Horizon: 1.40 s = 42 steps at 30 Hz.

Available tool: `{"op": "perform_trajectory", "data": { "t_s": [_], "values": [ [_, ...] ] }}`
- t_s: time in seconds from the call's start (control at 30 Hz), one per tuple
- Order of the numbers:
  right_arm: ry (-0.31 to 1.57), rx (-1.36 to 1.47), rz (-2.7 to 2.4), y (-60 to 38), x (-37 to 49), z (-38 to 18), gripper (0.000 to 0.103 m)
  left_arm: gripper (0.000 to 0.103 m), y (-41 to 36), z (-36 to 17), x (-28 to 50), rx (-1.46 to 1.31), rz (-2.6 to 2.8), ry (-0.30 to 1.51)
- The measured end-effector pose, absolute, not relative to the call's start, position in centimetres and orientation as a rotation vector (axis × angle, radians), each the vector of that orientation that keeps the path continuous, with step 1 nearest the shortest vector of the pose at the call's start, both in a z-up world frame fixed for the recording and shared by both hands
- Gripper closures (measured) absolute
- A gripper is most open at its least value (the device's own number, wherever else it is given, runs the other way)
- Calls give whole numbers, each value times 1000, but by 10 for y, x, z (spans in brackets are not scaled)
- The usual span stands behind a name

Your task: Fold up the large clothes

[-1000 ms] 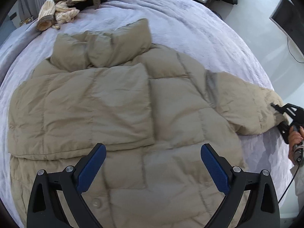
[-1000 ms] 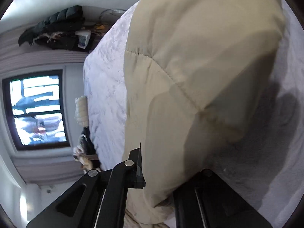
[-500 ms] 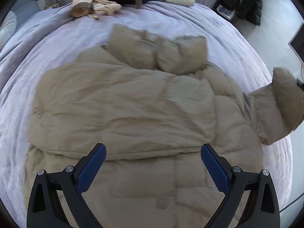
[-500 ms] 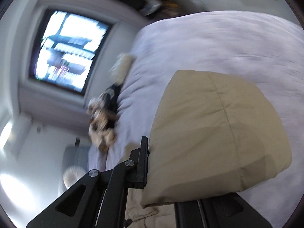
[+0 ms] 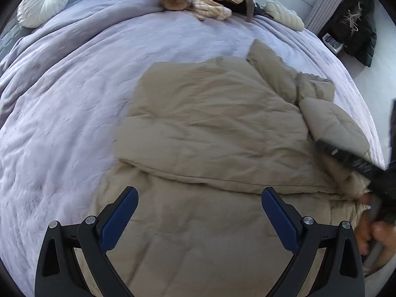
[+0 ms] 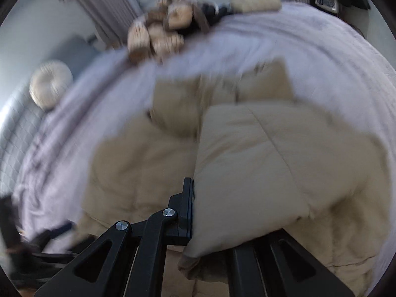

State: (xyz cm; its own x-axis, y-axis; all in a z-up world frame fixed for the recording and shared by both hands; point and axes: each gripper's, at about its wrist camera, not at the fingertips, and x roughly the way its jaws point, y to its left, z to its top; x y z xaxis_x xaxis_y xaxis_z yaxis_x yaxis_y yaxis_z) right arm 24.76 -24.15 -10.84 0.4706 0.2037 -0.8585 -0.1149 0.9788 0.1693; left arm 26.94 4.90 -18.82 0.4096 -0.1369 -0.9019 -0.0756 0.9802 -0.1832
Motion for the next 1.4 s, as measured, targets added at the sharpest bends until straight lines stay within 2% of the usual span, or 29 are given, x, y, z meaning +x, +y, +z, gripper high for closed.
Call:
{"op": "perform_trajectory", "data": {
  "t_s": [0.03,0.1,0.13,0.2,0.33,0.5,0.53,0.57,0.63,0.73,0.87,0.93,1.0,1.03,1.07,1.23,1.4],
  "values": [
    [1092,72,161,-239,249,-119,93,3,53,-189,270,-208,-42,1151],
    [1112,77,143,-241,246,-125,81,3,57,-190,273,-207,-49,1151],
    [1113,90,151,-241,244,-122,61,3,61,-190,275,-210,-54,1150],
    [1108,127,159,-251,235,-109,32,3,63,-188,278,-220,-57,1145],
    [1043,283,135,-285,211,-81,31,3,71,-180,285,-240,-52,1125],
    [1000,744,21,-366,215,-94,33,3,72,-173,299,-275,-66,1106],
    [978,821,11,-377,220,-99,47,3,70,-172,301,-281,-75,1103],
    [970,845,9,-380,224,-101,69,3,69,-171,303,-290,-87,1100],
    [945,848,27,-376,236,-98,92,3,67,-168,307,-338,-140,1089],
    [910,728,130,-343,256,-77,93,3,72,-165,316,-453,-255,1081],
    [938,410,338,-259,264,-61,93,3,83,-168,327,-609,-378,1085],
    [988,287,382,-224,258,-69,91,3,92,-173,332,-708,-417,1082],
    [1069,206,406,-198,255,-85,74,3,98,-181,337,-815,-451,1079],
    [1106,185,401,-191,253,-92,47,3,99,-185,338,-849,-462,1084],
    [1123,178,393,-188,251,-95,31,3,98,-189,341,-878,-471,1094],
    [1172,244,394,-221,219,-94,30,3,71,-207,350,-809,-497,1176],
    [1225,450,231,-320,183,-103,30,3,41,-217,354,-769,-535,1235]
  ]
}}
